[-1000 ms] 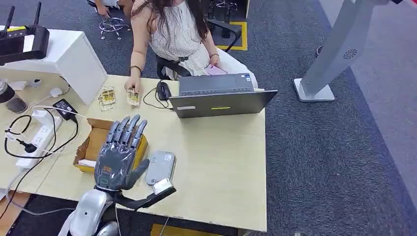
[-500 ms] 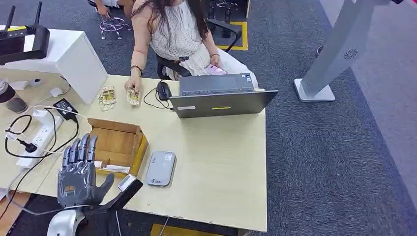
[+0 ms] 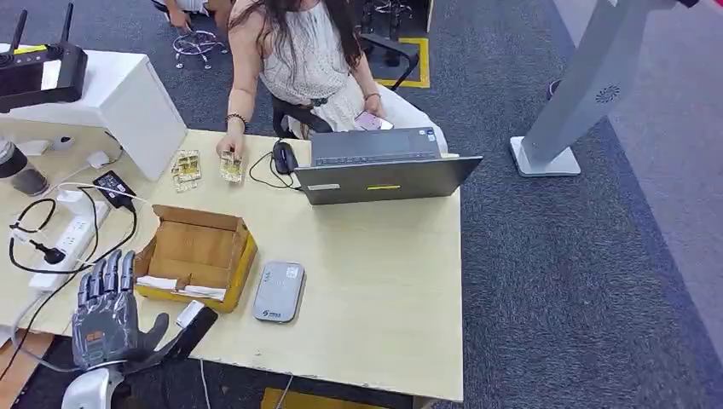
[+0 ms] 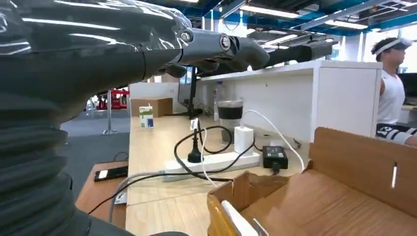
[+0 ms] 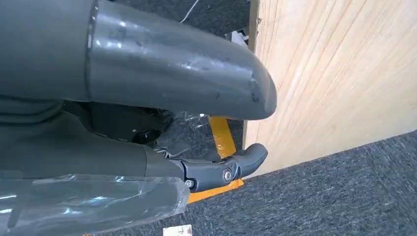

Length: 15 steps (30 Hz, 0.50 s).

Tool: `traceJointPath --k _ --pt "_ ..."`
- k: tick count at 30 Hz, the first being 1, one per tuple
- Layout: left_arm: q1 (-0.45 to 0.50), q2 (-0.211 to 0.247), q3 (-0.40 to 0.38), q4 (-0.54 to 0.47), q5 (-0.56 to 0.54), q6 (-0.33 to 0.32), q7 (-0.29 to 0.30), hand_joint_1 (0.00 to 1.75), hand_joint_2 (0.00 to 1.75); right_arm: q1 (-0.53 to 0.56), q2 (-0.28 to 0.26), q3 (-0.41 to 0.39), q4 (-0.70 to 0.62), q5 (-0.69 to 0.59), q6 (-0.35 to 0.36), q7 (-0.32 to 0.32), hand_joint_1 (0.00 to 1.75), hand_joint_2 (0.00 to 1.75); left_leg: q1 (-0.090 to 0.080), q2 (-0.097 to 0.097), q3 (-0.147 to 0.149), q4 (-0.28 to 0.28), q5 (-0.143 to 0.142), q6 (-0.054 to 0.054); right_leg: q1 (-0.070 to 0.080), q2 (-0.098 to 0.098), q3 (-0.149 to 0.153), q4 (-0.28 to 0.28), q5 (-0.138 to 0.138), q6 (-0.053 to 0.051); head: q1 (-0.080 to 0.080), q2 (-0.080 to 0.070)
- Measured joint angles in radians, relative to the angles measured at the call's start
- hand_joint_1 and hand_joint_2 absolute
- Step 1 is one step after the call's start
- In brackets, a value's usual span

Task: Pass the card to the sensor for recognition and then transmit it.

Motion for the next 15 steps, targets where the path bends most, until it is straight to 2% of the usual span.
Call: traceJointPath --k 15 --pt "-0.07 -0.028 0.006 0.096 -0.037 -0.038 -0.018 0.0 1.75 -0.011 0.0 0.0 0.0 0.019 0.002 0.009 0.0 0.0 0.0 0.0 0.0 0.0 0.0 0.0 0.0 0.0 0.0 0.0 0.0 0.0 0.0 0.0"
